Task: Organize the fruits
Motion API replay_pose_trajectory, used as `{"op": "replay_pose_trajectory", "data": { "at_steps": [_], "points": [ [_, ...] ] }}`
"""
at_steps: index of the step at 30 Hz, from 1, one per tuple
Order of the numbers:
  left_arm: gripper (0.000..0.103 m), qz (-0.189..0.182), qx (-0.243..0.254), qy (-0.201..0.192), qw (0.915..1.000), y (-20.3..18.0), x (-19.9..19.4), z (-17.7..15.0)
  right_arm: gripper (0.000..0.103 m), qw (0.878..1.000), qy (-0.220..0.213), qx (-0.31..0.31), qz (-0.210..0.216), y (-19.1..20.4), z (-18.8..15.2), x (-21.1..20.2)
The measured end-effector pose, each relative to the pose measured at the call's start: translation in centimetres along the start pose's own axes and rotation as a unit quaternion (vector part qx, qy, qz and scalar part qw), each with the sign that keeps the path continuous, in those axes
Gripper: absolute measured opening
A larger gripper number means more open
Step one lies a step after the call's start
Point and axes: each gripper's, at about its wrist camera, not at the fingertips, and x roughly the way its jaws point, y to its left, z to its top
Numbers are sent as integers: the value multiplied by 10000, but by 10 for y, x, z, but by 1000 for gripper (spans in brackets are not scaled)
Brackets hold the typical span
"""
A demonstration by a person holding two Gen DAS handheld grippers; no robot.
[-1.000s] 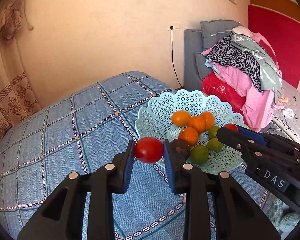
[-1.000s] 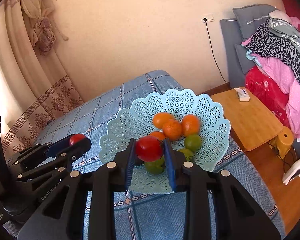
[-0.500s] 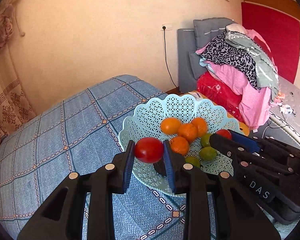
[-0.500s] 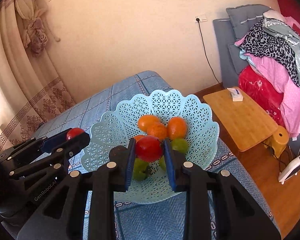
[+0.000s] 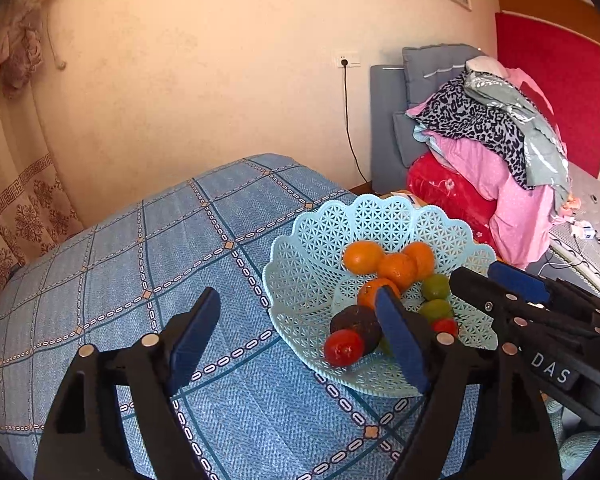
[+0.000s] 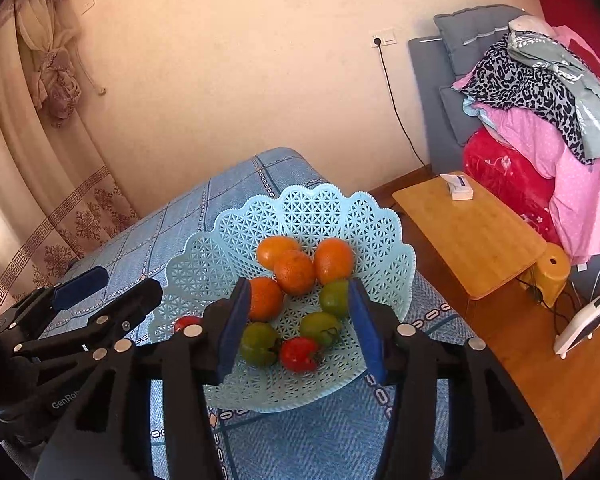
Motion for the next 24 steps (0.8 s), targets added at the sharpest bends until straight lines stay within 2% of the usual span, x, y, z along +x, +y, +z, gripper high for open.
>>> {"op": "replay_pose_trajectory", "data": {
  "at_steps": [2,4,12,18,24],
  "points": [
    [85,56,-50,6,10000,3,-1,0,61,10000,-17,3,-9,1,0,-3],
    [87,141,-88,10,9999,8,-3,-2,74,10000,-56,22,-38,1,0,-6],
    [94,365,-77,-21,9993,16,-13,-9,95,9999,-89,-31,-67,5,-6,-18],
    [94,451,-108,-18,9989,22,-21,-16,100,9997,-68,-171,-180,11,-16,-24],
    [94,662,-106,-50,9977,25,-27,-24,100,9982,-11,-407,-432,19,-26,-26]
  ]
}}
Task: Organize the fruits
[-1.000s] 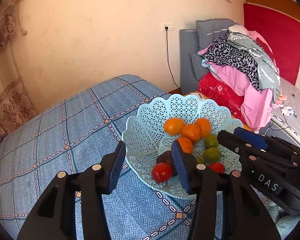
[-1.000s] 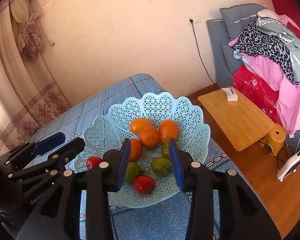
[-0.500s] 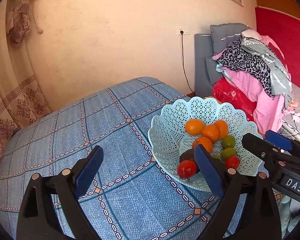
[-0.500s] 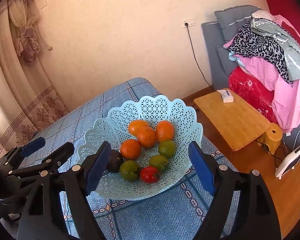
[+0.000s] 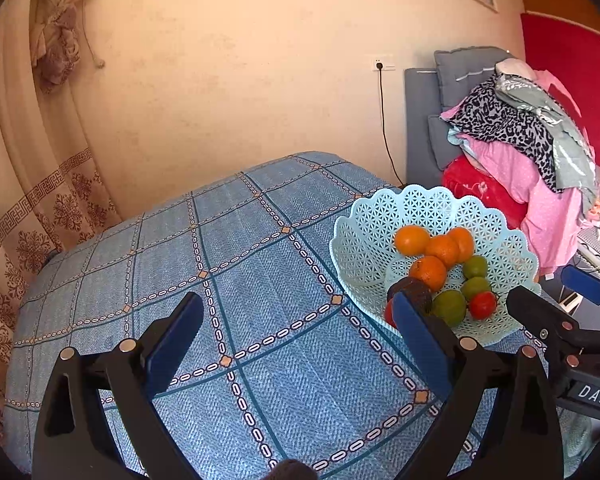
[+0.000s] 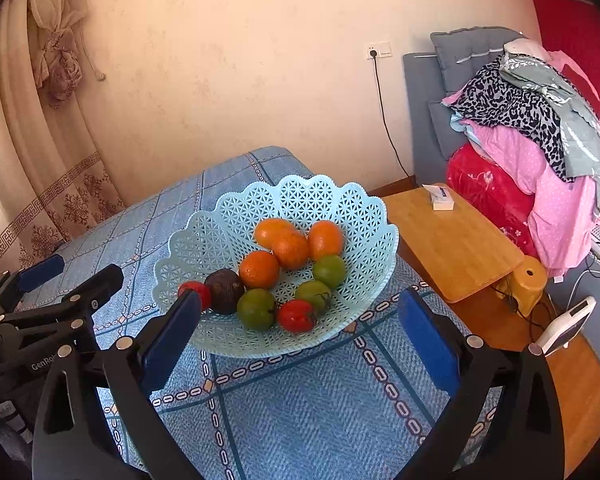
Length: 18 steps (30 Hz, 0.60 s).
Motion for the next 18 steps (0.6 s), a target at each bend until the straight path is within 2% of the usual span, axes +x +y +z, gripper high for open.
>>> {"op": "replay_pose_trajectory", "data": {
  "at_steps": [5,6,13,18],
  "points": [
    [95,100,-6,-17,9999,3,-4,-4,100,9998,117,-150,-114,6,-5,2],
    [98,116,-11,-9,9999,3,-4,-5,100,9997,113,-190,-139,8,-6,2],
    [98,361,25,78,9993,5,-6,-9,100,9996,15,-254,-158,15,-3,-6],
    [98,419,71,55,9991,5,-10,-10,100,9984,-37,-362,-428,20,-2,-8]
  ]
}}
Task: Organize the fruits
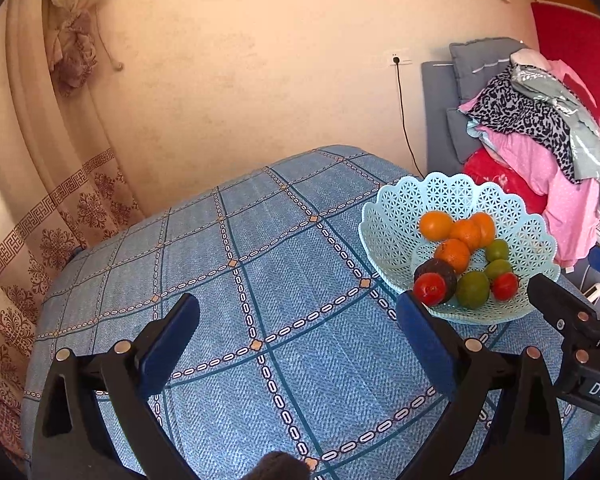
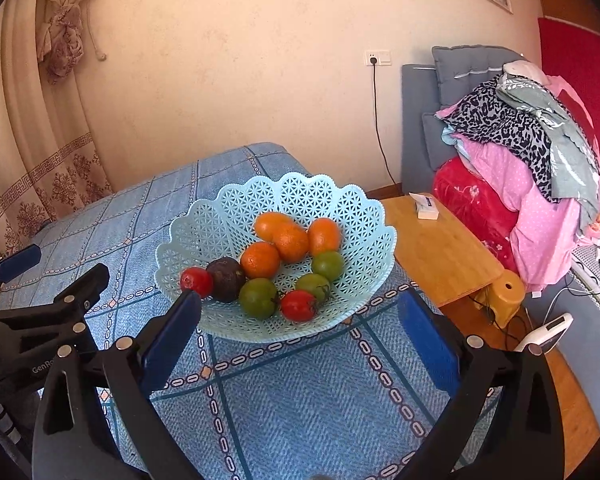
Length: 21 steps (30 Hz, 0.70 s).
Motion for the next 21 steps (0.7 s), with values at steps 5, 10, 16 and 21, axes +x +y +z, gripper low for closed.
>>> {"op": "replay_pose_trajectory", "data": {
  "at_steps": [5,10,16,21],
  "points": [
    [98,18,43,-34,10000,-1,-3,0,100,9999,24,-74,-76,3,-3,1],
    [98,92,138,-43,9999,-5,-4,0,100,9999,20,-120,-87,6,-4,1],
    [98,110,188,-36,9998,-9,-3,2,100,9999,-15,-107,-101,6,-2,2],
    [98,138,248,-18,9996,-12,0,2,100,9999,6,-76,-135,4,-3,5]
  ]
}}
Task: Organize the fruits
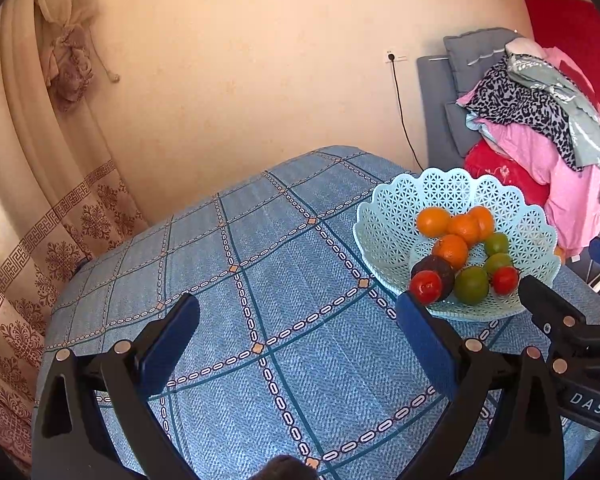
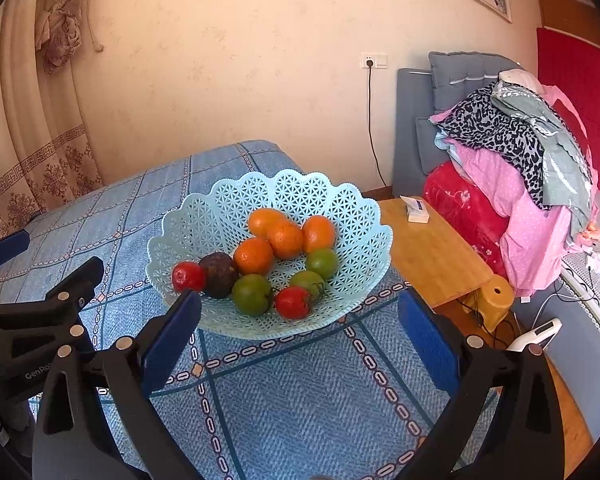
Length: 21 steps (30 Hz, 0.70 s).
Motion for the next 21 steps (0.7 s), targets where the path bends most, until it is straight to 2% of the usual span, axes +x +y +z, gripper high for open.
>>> {"op": "replay_pose_trajectory", "data": {
  "at_steps": [21],
  "points": [
    [98,60,170,46,9998,-13,6,0,100,10000,31,86,-16,-9,-1,5]
  ]
}}
